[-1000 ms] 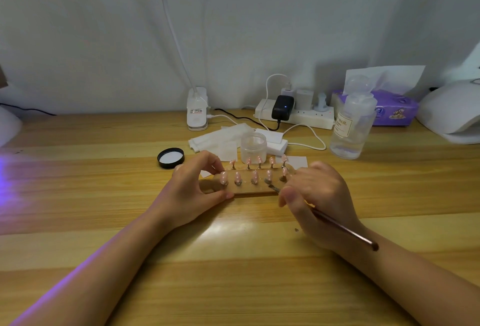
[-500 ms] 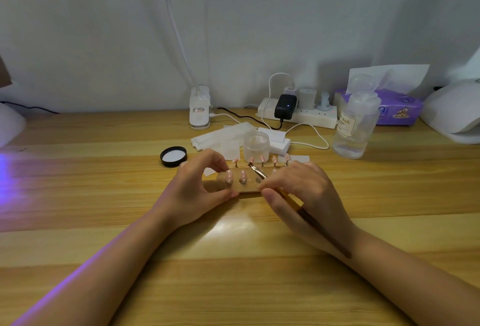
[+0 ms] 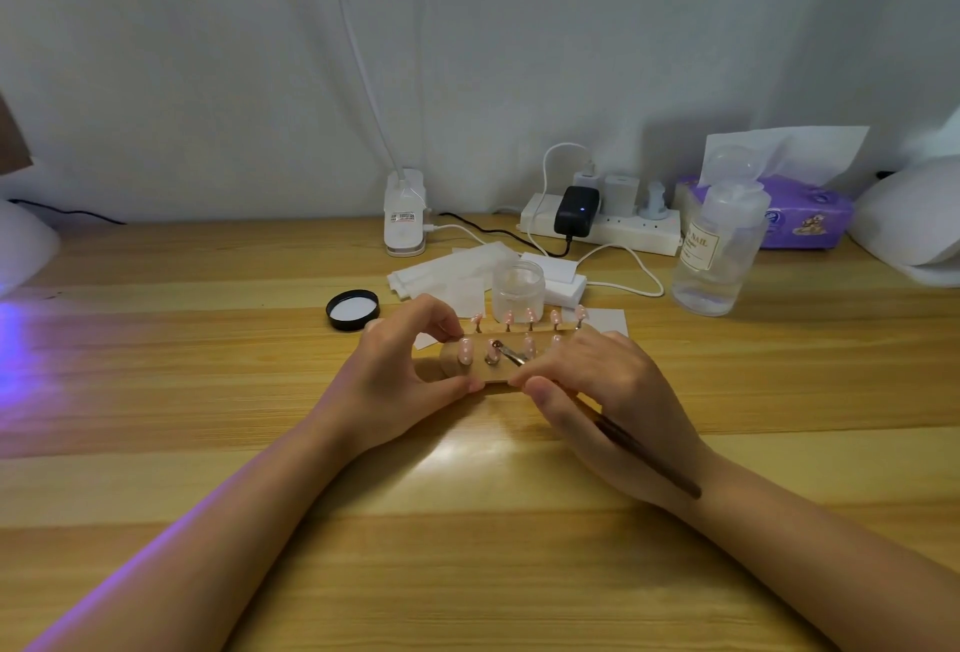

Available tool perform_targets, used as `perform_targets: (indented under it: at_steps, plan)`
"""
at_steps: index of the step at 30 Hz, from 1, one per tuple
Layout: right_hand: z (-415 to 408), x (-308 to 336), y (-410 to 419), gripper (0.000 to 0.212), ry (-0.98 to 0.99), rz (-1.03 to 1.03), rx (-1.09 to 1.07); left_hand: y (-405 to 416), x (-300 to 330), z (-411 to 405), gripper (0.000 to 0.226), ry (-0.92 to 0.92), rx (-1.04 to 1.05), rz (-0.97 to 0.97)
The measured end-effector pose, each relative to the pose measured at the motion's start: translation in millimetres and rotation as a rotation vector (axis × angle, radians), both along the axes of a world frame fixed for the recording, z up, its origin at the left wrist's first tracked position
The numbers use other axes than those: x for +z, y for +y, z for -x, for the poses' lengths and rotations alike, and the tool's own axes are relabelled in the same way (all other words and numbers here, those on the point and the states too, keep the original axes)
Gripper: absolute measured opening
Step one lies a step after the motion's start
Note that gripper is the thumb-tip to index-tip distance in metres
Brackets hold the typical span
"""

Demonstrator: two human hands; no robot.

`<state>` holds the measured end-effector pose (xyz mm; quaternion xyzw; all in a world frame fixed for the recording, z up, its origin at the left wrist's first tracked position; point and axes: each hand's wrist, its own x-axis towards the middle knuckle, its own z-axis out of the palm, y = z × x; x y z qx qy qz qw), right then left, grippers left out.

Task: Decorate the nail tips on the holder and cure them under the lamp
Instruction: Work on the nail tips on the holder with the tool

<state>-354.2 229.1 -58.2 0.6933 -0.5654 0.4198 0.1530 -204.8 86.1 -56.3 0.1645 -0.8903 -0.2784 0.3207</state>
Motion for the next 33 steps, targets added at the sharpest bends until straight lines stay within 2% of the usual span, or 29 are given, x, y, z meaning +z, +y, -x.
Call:
perform_targets:
  at_steps: [5, 7, 10, 13, 17, 20, 23, 26, 33]
  plan:
    - [1.4, 0.8, 3.0, 0.055, -0.005, 0.035, 0.085, -1.0, -0.3, 0.0, 0.039, -0.004, 0.004, -0.002]
    - [2.5, 6.7, 5.0, 0.047, -0.009, 0.1, 0.06, -0.8, -0.2, -0.2, 0.04, 0.001, 0.003, 0.006]
    - [13.3, 20.2, 5.6, 0.029, -0.017, 0.13, -0.105, -0.3, 0.3, -1.3, 0.04, 0.014, 0.001, 0.021]
    - [34.0, 36.6, 10.0, 0.02, -0.032, 0.048, -0.288, -0.3, 1.2, -2.4, 0.039, 0.04, -0.016, 0.04]
    - [59.6, 37.1, 23.9, 0.012, 0.237, -0.198, -0.446, -0.7, 2.9, -0.9, 0.04, 0.095, -0.014, 0.059]
    - [63.4, 26.1, 32.8, 0.018, 0.285, -0.39, -0.434, -1.0, 2.4, 0.5, 0.04, 0.144, -0.033, 0.03]
    - [62.7, 20.6, 36.2, 0.026, 0.26, -0.436, -0.411, -0.6, 2.1, 2.1, 0.042, 0.179, -0.069, -0.001]
    - [64.4, 21.9, 34.2, 0.022, 0.222, -0.458, -0.415, 1.6, 3.6, 3.4, 0.041, 0.215, -0.078, -0.03]
    - [69.1, 19.3, 35.7, 0.033, 0.272, -0.569, -0.38, 10.2, 10.7, 6.6, 0.04, 0.282, -0.059, -0.047]
